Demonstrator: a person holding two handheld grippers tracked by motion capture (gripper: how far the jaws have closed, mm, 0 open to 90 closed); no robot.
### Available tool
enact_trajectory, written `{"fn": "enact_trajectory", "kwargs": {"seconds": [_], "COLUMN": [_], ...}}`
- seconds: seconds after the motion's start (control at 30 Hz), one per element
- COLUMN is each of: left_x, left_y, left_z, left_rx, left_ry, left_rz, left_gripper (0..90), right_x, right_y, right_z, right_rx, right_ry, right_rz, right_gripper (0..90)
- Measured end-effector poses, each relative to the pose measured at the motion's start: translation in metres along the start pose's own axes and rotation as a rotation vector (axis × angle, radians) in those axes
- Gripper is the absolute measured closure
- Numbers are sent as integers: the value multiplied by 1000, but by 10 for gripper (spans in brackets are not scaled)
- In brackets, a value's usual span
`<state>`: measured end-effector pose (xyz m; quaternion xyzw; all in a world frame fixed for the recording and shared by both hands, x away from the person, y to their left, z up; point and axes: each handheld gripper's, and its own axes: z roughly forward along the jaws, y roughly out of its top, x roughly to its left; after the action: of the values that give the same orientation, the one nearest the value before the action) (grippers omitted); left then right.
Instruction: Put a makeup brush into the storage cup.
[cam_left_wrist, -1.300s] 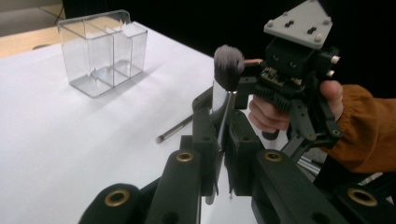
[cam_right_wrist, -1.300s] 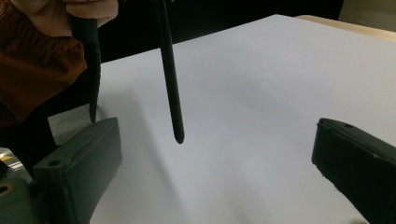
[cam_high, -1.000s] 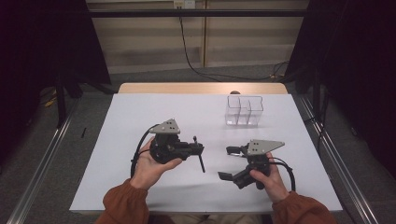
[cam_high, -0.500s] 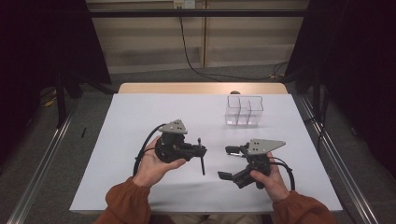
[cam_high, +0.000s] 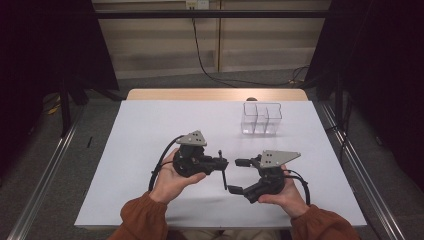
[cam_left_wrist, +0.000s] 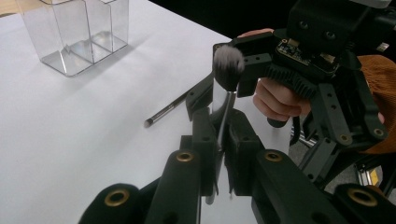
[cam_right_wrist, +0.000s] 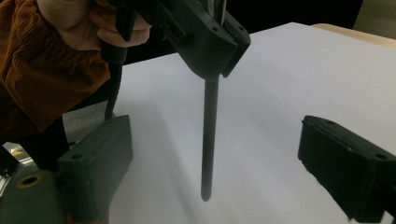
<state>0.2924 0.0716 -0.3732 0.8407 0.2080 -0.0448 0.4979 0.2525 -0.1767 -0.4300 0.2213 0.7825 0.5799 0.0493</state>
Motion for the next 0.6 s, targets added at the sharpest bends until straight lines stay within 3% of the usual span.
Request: {"fn": "enact_trajectory", "kwargs": {"seconds": [0.17,0.37,0.43,0.47,0.6], "left_x": [-1,-2,-2,-3,-4], "left_y": [0,-1,-1,-1,-1], "left_z": [2,6,7,8,9], "left_rx": [-1,5,2,2,0], "left_ry": [-1,-9,-12,-13,-18], "left_rz": [-7,-3,-2,-2,-3], "left_gripper": [840,839,839,839,839], "right_x": [1,1,1,0,1], "right_y": [0,-1,-1,-2,-2], "right_z": [2,5,5,6,6], "right_rx": [5,4,7,11,16], "right_ry": [-8,2,2,7,10], "right_rz": [-3,5,5,9,6], "right_gripper": [157,361,387,459,534]}}
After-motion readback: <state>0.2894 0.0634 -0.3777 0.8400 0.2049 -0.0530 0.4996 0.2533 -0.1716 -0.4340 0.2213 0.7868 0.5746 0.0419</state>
